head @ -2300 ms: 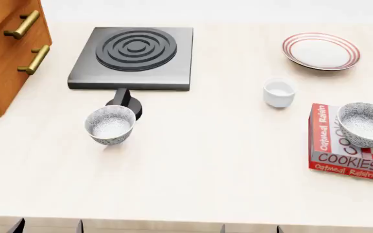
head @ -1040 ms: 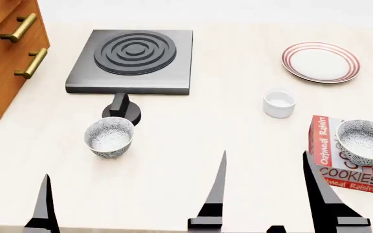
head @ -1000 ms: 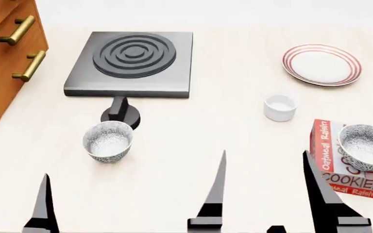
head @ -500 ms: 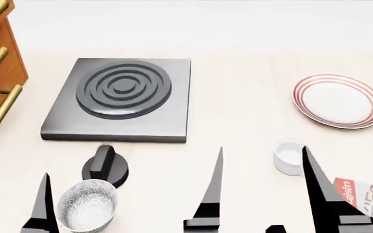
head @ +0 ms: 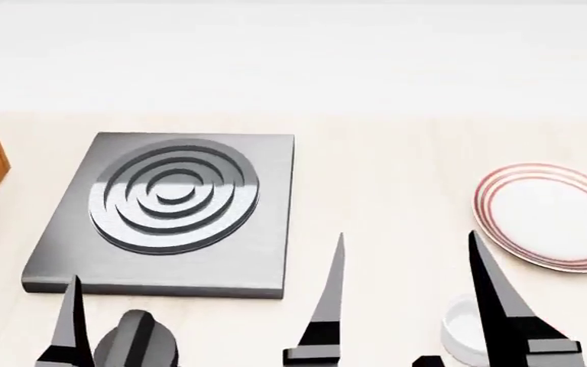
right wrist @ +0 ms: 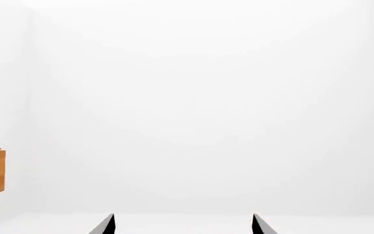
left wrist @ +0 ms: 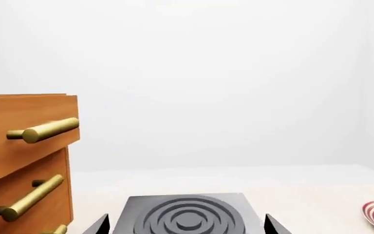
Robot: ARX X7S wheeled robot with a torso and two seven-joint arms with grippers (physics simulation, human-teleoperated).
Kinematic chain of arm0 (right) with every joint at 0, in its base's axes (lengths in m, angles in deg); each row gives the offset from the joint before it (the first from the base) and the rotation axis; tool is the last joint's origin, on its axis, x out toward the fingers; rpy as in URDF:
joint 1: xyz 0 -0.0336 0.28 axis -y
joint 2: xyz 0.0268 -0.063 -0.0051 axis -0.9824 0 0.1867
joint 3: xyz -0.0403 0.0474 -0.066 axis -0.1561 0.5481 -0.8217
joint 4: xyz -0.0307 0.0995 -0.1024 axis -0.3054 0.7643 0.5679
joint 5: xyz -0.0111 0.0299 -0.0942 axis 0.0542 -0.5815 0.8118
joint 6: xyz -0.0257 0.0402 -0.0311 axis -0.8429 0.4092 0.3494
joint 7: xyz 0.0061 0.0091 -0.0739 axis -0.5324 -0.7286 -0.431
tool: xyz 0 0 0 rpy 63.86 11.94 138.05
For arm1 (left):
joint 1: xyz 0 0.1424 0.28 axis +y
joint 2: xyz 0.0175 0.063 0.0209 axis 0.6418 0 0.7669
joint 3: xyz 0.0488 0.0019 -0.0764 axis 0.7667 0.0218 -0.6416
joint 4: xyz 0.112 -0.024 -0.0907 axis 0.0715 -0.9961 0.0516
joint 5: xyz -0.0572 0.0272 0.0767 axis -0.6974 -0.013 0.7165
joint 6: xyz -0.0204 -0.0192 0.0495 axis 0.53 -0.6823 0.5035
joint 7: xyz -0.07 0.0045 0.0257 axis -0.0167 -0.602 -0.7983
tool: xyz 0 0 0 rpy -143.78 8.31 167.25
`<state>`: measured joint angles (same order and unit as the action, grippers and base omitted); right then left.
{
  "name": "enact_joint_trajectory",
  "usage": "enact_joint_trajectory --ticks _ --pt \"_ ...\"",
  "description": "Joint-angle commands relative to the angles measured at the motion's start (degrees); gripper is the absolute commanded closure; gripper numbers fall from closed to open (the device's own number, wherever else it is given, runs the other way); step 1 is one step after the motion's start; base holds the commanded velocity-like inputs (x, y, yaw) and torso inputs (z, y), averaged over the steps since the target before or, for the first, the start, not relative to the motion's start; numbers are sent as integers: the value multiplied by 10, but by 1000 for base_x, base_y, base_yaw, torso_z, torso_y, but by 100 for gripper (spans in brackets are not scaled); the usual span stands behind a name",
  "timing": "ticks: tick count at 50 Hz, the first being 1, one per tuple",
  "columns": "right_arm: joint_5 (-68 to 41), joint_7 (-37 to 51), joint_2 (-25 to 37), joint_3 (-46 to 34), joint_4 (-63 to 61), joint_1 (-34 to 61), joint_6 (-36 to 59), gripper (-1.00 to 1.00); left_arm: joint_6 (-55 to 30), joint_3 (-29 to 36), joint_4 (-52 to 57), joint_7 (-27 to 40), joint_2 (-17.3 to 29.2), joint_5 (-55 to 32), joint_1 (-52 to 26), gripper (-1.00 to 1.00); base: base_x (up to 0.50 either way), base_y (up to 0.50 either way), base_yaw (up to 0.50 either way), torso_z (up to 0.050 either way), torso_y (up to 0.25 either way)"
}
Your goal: Pick the akita bowl on the cookies box and place it on the plate.
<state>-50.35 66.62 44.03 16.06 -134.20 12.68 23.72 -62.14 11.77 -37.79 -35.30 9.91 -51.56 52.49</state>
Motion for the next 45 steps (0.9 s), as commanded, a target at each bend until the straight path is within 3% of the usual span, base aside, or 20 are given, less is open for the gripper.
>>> enact_joint_trajectory --ticks 1,36,45 --pt "-14 -18 -10 20 -2 -9 -30 -100 13 -15 3 -18 -9 -13 3 -100 0 -500 0 0 0" --pt "-42 -1 5 25 -6 -12 -37 -100 8 -4 7 2 3 -21 1 -100 0 -500 0 0 0" --pt "-27 10 14 11 -8 -4 -13 -100 -9 1 5 8 6 -24 -3 -100 0 0 0 18 0"
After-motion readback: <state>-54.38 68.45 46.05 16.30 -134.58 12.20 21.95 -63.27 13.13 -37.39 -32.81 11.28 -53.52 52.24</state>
